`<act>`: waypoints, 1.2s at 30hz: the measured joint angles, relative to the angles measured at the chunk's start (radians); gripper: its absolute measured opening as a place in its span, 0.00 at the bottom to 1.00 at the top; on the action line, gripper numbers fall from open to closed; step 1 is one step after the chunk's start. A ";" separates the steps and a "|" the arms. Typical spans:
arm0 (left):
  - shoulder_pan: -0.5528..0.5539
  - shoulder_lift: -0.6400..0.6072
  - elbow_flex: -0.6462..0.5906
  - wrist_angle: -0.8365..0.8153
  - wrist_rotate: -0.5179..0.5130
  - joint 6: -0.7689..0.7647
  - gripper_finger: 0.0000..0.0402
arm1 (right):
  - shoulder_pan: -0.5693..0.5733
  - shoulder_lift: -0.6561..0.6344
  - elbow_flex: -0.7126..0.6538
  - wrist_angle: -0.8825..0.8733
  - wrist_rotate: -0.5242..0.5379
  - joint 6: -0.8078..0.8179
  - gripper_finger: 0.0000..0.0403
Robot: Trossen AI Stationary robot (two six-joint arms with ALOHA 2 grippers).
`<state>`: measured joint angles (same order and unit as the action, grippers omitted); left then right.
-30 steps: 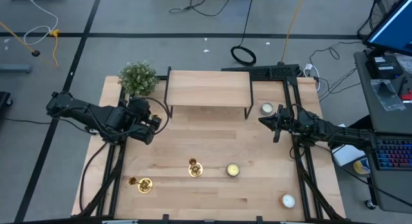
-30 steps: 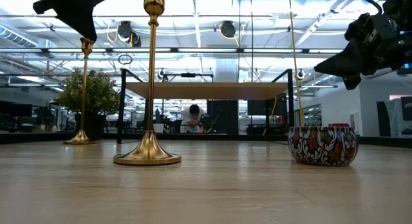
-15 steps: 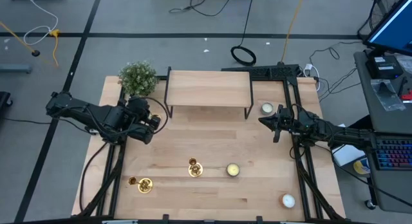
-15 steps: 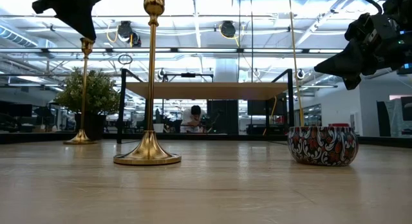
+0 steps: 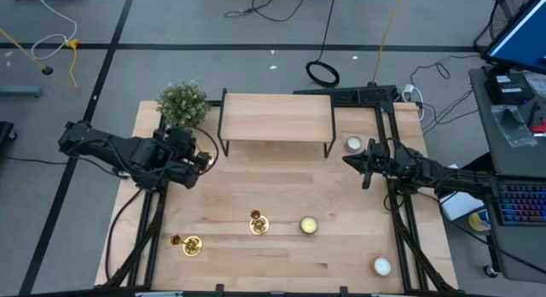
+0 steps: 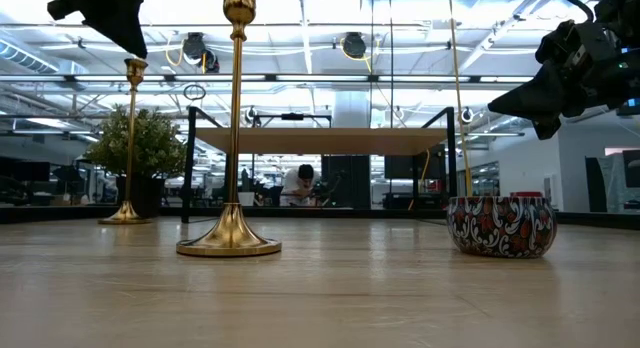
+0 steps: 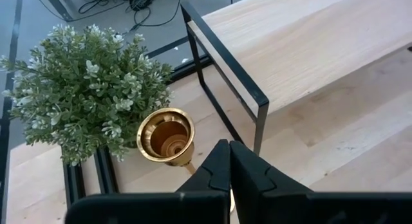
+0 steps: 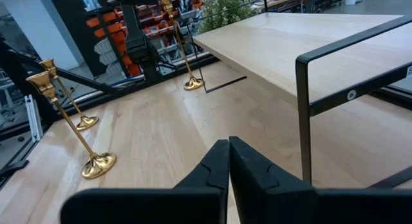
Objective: Pick & Place candle stick holders
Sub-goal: Put the top gold candle holder on the shelf
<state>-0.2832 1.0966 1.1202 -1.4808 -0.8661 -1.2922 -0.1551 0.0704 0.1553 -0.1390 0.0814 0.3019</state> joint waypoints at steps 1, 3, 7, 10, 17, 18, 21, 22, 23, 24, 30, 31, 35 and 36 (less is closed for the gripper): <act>0.000 0.000 0.000 0.006 0.000 0.000 0.01 | 0.000 0.000 0.000 0.000 0.000 0.000 0.01; 0.000 0.000 0.000 0.028 0.000 0.007 0.01 | 0.000 0.000 0.000 0.000 0.000 0.000 0.01; 0.000 -0.019 0.000 0.060 0.017 0.014 0.00 | 0.000 0.000 0.000 0.000 0.000 0.000 0.01; 0.000 -0.048 0.000 0.084 0.037 0.023 0.01 | 0.000 0.000 0.000 0.000 -0.001 0.000 0.01; 0.000 -0.125 0.000 0.102 0.122 0.006 0.05 | 0.000 0.000 0.000 0.000 -0.003 0.000 0.01; 0.000 -0.133 0.000 0.104 0.138 0.006 0.04 | 0.000 0.000 0.000 0.000 -0.003 0.000 0.01; 0.000 -0.144 0.000 0.105 0.186 0.005 0.03 | 0.000 0.000 0.000 0.000 -0.003 0.000 0.01; 0.000 -0.143 0.000 0.106 0.200 0.004 0.02 | 0.000 0.000 0.000 0.000 -0.003 0.000 0.01; 0.000 -0.143 0.000 0.106 0.217 0.004 0.01 | 0.000 0.000 0.000 0.000 -0.003 0.000 0.01; 0.000 -0.143 0.000 0.106 0.237 0.004 0.01 | 0.000 0.000 0.000 0.000 -0.003 0.000 0.01; 0.000 -0.142 0.000 0.105 0.291 0.011 0.04 | 0.000 0.000 0.000 0.000 -0.004 0.000 0.01; 0.000 -0.142 0.000 0.104 0.290 0.012 0.05 | 0.000 0.000 0.000 0.000 -0.004 0.000 0.01; 0.000 -0.142 0.000 0.092 0.290 0.002 0.10 | 0.000 0.000 0.000 0.000 -0.004 0.000 0.01; 0.000 -0.142 0.000 0.089 0.290 -0.004 0.11 | 0.000 0.000 0.000 0.000 -0.004 0.000 0.01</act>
<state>-0.2829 0.9550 1.1202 -1.3919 -0.5760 -1.2960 -0.1551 0.0704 0.1555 -0.1394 0.0776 0.3019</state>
